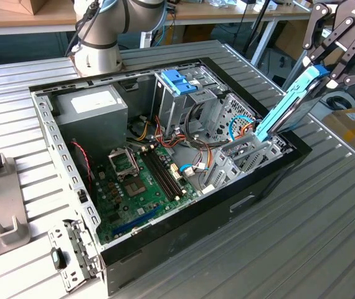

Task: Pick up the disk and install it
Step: 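Insert the disk into the insertion slot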

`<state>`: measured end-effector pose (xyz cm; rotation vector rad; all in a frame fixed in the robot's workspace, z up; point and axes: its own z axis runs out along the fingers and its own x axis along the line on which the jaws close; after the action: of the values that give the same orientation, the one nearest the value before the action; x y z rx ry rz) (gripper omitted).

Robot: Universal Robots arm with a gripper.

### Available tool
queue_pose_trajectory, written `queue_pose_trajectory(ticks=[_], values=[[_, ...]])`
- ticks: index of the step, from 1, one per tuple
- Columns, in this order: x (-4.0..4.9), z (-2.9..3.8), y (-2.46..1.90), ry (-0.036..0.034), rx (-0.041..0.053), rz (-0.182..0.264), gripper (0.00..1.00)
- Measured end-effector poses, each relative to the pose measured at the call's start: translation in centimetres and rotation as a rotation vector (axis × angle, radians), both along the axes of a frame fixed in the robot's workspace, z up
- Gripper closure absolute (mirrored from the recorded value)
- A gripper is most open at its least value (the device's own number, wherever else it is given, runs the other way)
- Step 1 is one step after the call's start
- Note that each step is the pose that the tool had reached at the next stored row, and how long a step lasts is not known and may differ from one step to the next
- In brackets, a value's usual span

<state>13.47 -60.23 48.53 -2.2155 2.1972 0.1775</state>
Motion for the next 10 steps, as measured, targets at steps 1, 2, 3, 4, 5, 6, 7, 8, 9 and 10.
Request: queue_pose_trajectory(ticks=[1, 2, 3, 4, 5, 6, 7, 8, 9, 10], values=[[-0.05, -0.01, 0.00, 0.0000, 0.0001, 0.000, 0.63], [-0.13, 0.00, 0.00, 0.0000, 0.0000, 0.000, 0.63], [-0.27, -0.01, 0.00, 0.0000, -0.0001, 0.000, 0.63], [-0.33, -0.02, 0.00, 0.0000, 0.0000, 0.000, 0.63], [-0.38, -0.04, 0.00, 0.0000, 0.0001, 0.000, 0.63], [-0.46, -0.07, 0.00, 0.0000, 0.0001, 0.000, 0.63], [-0.50, -0.10, 0.00, 0.0000, -0.0001, 0.000, 0.63], [-0.53, -0.13, 0.00, 0.0000, 0.0000, 0.000, 0.63], [-0.58, -0.15, 0.00, 0.0000, 0.0000, 0.000, 0.63], [-0.66, -0.17, 0.00, 0.0000, 0.0000, 0.000, 0.63]])
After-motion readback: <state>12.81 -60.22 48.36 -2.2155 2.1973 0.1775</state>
